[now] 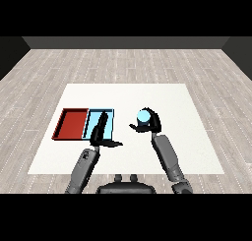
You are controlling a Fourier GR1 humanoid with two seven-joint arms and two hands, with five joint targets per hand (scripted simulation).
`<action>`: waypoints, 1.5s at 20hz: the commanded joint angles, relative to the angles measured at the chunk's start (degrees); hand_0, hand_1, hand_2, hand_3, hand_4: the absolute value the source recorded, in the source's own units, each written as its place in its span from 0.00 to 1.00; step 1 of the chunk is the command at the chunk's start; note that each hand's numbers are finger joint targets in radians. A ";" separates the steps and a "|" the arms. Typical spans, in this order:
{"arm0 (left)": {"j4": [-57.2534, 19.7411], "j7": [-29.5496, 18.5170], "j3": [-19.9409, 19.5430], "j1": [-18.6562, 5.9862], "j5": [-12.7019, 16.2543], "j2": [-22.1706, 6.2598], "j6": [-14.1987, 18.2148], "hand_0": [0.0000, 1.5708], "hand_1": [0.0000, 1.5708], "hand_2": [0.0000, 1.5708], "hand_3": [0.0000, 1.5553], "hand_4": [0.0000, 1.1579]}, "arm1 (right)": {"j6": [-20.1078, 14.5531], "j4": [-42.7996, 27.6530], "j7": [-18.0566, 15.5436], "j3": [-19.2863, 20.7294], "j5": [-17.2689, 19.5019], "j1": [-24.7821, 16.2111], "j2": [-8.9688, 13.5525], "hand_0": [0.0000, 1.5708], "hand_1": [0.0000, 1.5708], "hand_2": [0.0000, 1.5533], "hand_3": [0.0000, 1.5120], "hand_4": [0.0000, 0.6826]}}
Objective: Pick the blue can and put it in the blue box
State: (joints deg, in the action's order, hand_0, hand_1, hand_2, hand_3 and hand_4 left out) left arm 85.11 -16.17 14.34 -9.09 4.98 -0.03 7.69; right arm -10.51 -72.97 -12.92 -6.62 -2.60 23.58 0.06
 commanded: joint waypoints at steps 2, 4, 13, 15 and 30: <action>-5.41 -4.08 4.40 -1.81 2.16 0.02 2.69 0.00 0.00 0.00 0.00 0.00 | -0.87 -3.48 0.05 -2.53 0.41 -2.11 -0.06 0.91 0.91 0.95 0.92 0.83; -6.13 -4.05 4.96 -3.30 1.06 0.02 3.33 0.00 0.00 0.00 0.00 0.00 | -1.99 -1.40 -1.31 -5.48 -2.48 -1.05 -0.06 0.92 0.92 0.95 0.92 0.84; -10.83 -1.80 5.96 -7.00 2.94 0.02 4.28 0.00 0.00 0.00 0.00 0.00 | -3.54 8.18 -7.12 -7.40 -6.64 5.38 -0.06 0.92 0.92 0.94 0.90 0.81; -13.84 -5.51 12.23 -6.30 5.27 0.02 10.49 0.00 0.00 0.00 0.00 0.00 | -2.52 -0.11 -0.20 -6.87 -4.09 1.97 -0.06 0.91 0.91 0.94 0.90 0.82; -18.10 -0.82 14.75 -15.86 12.68 0.03 13.22 0.00 0.00 0.00 0.00 0.00 | -4.17 -2.71 -1.78 -13.19 -6.28 -0.48 -0.06 0.91 0.91 0.94 0.91 0.81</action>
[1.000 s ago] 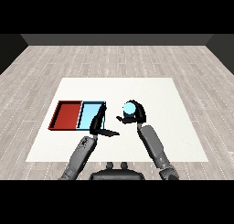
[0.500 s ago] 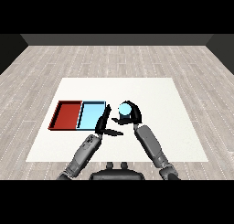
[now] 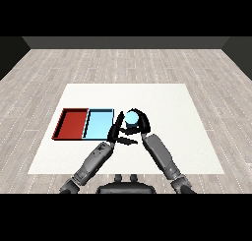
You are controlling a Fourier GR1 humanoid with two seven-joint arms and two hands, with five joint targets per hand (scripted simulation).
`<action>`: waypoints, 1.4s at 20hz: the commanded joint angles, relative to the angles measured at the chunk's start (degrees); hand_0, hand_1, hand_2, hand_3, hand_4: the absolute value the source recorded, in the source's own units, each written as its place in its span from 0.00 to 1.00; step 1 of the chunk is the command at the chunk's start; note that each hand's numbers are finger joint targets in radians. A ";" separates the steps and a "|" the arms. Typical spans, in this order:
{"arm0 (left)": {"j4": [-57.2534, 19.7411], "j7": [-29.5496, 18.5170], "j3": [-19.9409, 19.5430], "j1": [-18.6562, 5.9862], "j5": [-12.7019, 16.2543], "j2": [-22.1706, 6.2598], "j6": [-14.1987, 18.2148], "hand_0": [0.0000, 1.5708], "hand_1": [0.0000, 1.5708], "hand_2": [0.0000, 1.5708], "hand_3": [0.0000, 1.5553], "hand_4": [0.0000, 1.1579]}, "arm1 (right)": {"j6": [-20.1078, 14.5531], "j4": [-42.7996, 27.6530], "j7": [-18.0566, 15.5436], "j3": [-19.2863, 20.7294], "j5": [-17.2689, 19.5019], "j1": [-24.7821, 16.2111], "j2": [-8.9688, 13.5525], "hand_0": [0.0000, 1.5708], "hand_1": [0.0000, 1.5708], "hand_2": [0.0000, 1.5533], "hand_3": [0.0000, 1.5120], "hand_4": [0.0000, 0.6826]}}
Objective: Pick the blue can and put it in the blue box
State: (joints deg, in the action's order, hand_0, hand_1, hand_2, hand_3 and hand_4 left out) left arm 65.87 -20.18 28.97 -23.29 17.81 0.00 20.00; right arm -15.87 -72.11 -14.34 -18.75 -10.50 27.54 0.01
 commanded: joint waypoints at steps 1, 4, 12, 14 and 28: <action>0.91 -0.41 -0.56 1.92 0.41 0.00 -0.47 0.00 0.00 0.00 0.00 0.00 | 2.58 0.55 -1.67 1.34 1.81 -0.71 -0.01 0.92 0.92 0.94 0.91 0.81; -4.56 -2.99 0.35 -2.02 3.78 0.00 -1.43 0.00 0.00 0.00 0.00 0.00 | 1.23 4.07 -6.11 -0.19 -0.97 -0.61 -0.01 0.91 0.91 0.94 0.91 0.82; -4.20 1.26 -0.51 -4.74 2.34 -0.86 0.25 0.00 0.00 0.00 0.00 0.00 | -2.93 -0.92 -1.66 -4.98 -2.65 0.62 0.00 0.91 0.91 0.94 0.91 0.81; -5.90 -1.87 1.30 -3.34 2.67 0.00 0.71 0.00 0.00 0.00 0.00 0.00 | 0.34 2.97 -4.33 -2.41 -3.35 0.77 0.00 0.91 0.91 0.94 0.92 0.80; -9.82 -3.04 1.64 -8.18 4.68 -0.02 1.26 0.00 0.00 0.00 0.00 0.00 | -6.72 1.45 -1.91 -9.72 -4.00 2.83 0.01 0.91 0.91 0.93 0.89 0.76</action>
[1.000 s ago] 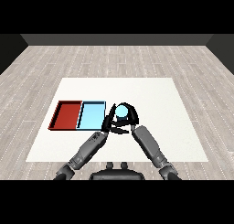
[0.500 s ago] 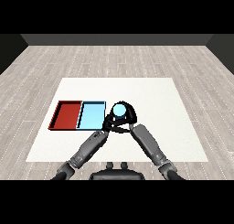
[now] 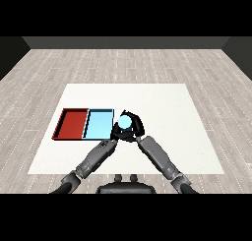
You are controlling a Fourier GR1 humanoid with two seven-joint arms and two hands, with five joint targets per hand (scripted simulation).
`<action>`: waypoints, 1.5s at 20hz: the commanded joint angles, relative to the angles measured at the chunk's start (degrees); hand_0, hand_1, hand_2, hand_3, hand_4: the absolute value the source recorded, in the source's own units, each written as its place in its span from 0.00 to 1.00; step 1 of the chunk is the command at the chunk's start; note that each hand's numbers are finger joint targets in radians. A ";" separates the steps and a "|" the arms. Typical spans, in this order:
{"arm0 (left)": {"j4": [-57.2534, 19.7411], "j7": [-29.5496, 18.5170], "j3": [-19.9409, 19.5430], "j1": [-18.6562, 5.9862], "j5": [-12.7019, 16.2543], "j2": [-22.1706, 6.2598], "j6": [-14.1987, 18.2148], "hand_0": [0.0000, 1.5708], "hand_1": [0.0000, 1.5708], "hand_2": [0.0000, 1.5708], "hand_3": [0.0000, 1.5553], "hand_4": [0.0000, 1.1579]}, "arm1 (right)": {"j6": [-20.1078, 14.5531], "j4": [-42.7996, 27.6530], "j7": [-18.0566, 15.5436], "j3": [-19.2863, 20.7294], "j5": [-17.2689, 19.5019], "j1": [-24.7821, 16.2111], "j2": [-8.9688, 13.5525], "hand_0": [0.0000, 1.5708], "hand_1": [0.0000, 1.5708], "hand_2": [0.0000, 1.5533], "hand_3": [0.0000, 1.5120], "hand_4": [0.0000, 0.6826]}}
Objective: Pick the blue can and put it in the blue box
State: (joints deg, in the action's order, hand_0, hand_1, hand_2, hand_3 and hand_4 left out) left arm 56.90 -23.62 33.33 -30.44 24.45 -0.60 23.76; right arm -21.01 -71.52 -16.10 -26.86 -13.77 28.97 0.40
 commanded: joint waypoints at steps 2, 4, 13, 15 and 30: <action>0.34 0.86 5.40 -2.40 2.36 0.56 4.18 0.00 0.00 0.00 0.00 0.00 | 0.59 -0.77 0.79 0.77 -0.24 0.64 -0.37 0.92 0.92 0.93 0.89 0.73; 0.71 0.70 3.34 -2.89 2.38 0.55 3.32 0.00 0.00 0.00 0.00 0.00 | -2.73 0.61 -1.46 -3.67 -1.99 1.27 -0.37 0.92 0.92 0.93 0.90 0.71; -1.33 5.57 0.94 -4.89 2.56 0.52 11.09 1.00 1.00 1.00 0.95 0.98 | 3.09 2.97 -3.42 0.19 -3.89 1.46 -0.34 0.91 0.91 0.94 0.91 0.77; -1.10 4.95 5.96 -3.94 4.55 0.52 15.37 1.00 1.00 0.99 0.94 0.97 | -0.55 -5.06 1.71 -2.38 0.18 -2.28 -0.34 0.90 0.90 0.94 0.91 0.77; -2.05 3.83 1.23 -3.67 -0.25 0.55 13.37 1.00 1.00 0.99 0.94 0.98 | -0.39 -0.98 3.11 0.07 3.49 0.46 -0.36 0.00 0.00 0.00 0.00 0.00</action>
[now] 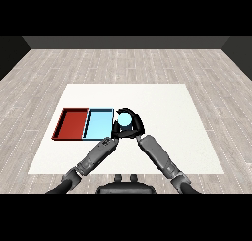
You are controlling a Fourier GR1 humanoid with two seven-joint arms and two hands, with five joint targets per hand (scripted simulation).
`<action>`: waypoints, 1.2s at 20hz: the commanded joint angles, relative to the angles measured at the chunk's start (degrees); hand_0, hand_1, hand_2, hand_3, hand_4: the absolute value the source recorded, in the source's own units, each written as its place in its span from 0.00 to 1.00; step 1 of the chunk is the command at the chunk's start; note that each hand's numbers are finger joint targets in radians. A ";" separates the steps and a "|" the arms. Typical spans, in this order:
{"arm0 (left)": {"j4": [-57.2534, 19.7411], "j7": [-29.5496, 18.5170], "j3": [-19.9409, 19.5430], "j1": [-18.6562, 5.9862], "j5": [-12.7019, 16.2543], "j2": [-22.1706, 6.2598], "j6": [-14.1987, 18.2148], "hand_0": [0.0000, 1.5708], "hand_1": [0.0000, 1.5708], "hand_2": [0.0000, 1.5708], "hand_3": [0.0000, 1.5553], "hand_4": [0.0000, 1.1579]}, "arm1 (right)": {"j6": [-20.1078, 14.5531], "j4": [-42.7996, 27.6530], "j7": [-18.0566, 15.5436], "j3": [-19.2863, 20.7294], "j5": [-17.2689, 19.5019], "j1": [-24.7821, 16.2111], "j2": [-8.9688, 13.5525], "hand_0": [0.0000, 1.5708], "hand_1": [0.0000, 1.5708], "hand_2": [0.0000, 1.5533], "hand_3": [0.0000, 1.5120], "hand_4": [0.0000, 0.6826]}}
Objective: Pick the blue can and put it in the blue box
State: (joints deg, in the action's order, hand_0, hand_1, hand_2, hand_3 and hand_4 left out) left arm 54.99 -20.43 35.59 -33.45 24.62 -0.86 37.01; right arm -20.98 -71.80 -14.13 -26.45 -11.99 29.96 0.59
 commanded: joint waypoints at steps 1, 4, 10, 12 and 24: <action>-3.20 0.69 -3.50 -3.46 0.13 0.81 -1.71 1.00 1.00 0.99 0.94 0.98 | -0.36 -0.70 1.14 -0.30 1.75 -0.57 -0.56 0.00 0.00 0.00 0.00 0.00; 4.80 4.44 -0.34 1.65 -3.08 0.82 1.96 1.00 1.00 1.00 0.95 0.99 | -1.52 -1.66 3.39 -1.79 2.49 -0.11 -0.56 0.00 0.00 0.00 0.00 0.00; 2.79 3.99 -1.68 0.38 -3.33 0.69 1.99 1.00 1.00 1.00 0.96 0.99 | -0.10 -2.35 -1.51 1.94 4.42 -6.00 -0.57 0.00 0.00 0.00 0.00 0.00; -5.19 0.12 0.37 -5.45 2.91 0.83 2.24 1.00 1.00 1.00 0.96 0.99 | 2.32 0.96 0.80 8.14 1.85 1.97 0.39 0.00 0.00 0.00 0.00 0.00; 0.01 -0.63 -8.59 1.39 -3.07 -1.66 1.97 1.00 1.00 1.00 0.94 0.98 | 11.02 -23.41 1.88 19.21 -11.53 -11.26 6.90 0.00 0.00 0.00 0.00 0.00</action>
State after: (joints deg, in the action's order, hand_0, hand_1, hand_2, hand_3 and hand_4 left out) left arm 54.25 -22.49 28.92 -30.47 22.84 -1.68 37.01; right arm -12.79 -89.03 -12.35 -11.23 -19.58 21.75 5.12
